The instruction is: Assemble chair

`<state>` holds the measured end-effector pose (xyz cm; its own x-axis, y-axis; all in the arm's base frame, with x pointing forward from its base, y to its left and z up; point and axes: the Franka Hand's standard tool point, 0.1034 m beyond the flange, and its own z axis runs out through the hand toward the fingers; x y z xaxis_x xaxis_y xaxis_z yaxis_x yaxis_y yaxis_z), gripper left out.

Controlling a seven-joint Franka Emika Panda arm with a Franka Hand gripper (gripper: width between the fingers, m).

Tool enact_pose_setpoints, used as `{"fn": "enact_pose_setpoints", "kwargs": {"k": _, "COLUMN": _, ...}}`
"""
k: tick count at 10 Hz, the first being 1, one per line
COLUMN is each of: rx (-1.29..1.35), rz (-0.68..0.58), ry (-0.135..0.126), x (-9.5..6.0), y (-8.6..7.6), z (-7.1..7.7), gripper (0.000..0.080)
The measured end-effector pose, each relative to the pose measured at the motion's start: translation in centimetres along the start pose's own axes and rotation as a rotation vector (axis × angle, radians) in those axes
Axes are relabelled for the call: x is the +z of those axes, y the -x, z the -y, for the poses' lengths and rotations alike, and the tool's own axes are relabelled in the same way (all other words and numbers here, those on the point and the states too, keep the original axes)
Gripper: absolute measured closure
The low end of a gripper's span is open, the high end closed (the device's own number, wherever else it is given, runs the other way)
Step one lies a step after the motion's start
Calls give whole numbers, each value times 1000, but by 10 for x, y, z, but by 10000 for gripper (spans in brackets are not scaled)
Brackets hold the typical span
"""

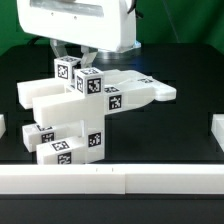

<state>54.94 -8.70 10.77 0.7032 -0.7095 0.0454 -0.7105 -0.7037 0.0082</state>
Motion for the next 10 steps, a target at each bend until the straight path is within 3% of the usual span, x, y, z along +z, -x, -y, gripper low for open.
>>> {"fn": "enact_pose_setpoints", "kwargs": {"k": 1, "rx": 4, "rz": 1, "ry": 0, "x": 0, "y": 0, "z": 0, "gripper": 425}}
{"fn": "enact_pose_setpoints", "kwargs": {"k": 2, "rx": -12, "rz": 1, "ry": 0, "x": 0, "y": 0, "z": 0, "gripper": 425}}
{"fn": "enact_pose_setpoints", "kwargs": {"k": 4, "rx": -33, "rz": 1, "ry": 1, "x": 1, "y": 1, "z": 0, "gripper": 179}}
{"fn": "enact_pose_setpoints", "kwargs": {"k": 10, "rx": -515, "rz": -3, "ry": 10, "x": -1, "y": 0, "z": 2, "gripper": 151}}
